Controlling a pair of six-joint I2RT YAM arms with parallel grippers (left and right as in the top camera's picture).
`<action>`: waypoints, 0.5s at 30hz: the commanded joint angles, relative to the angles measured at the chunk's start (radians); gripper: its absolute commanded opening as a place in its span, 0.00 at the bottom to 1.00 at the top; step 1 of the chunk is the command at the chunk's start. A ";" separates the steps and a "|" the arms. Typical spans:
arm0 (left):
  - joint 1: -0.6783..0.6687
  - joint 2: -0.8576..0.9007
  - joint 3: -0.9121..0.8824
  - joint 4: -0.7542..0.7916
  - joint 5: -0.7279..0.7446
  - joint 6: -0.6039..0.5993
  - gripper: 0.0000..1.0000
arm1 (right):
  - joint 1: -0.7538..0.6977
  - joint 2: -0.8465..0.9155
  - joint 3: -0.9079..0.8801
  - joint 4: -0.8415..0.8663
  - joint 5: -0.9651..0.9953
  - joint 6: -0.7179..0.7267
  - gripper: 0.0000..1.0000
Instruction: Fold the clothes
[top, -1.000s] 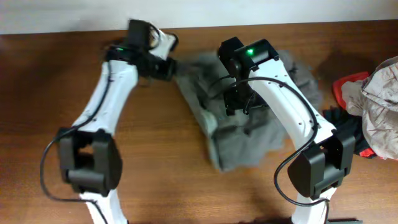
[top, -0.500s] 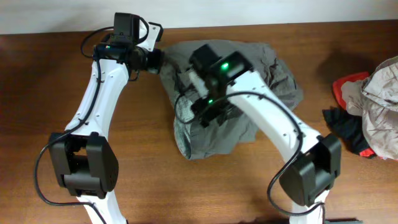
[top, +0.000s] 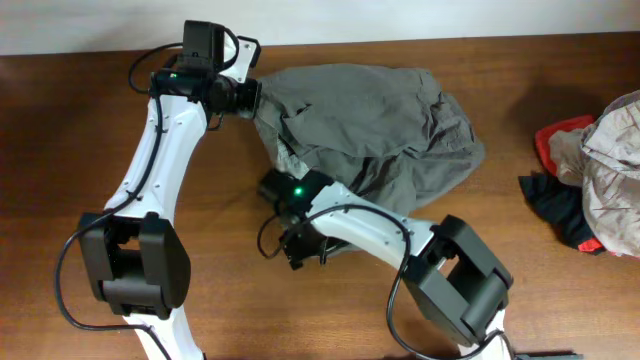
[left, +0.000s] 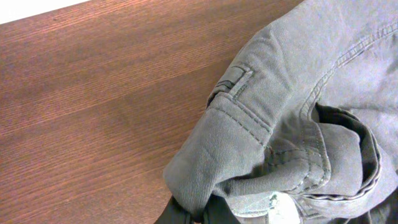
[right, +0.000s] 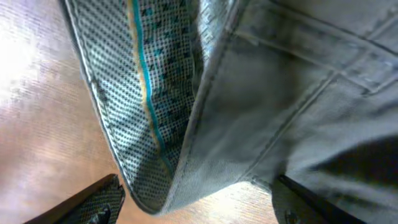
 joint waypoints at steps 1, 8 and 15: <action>0.003 -0.004 0.004 0.000 -0.014 0.002 0.02 | 0.003 -0.001 -0.005 -0.006 0.127 0.170 0.72; 0.003 -0.004 0.004 -0.006 -0.014 0.002 0.02 | 0.008 -0.006 0.001 -0.056 0.165 0.130 0.12; 0.025 -0.004 0.004 -0.007 -0.036 0.002 0.03 | 0.107 -0.032 0.005 -0.250 0.197 0.052 0.04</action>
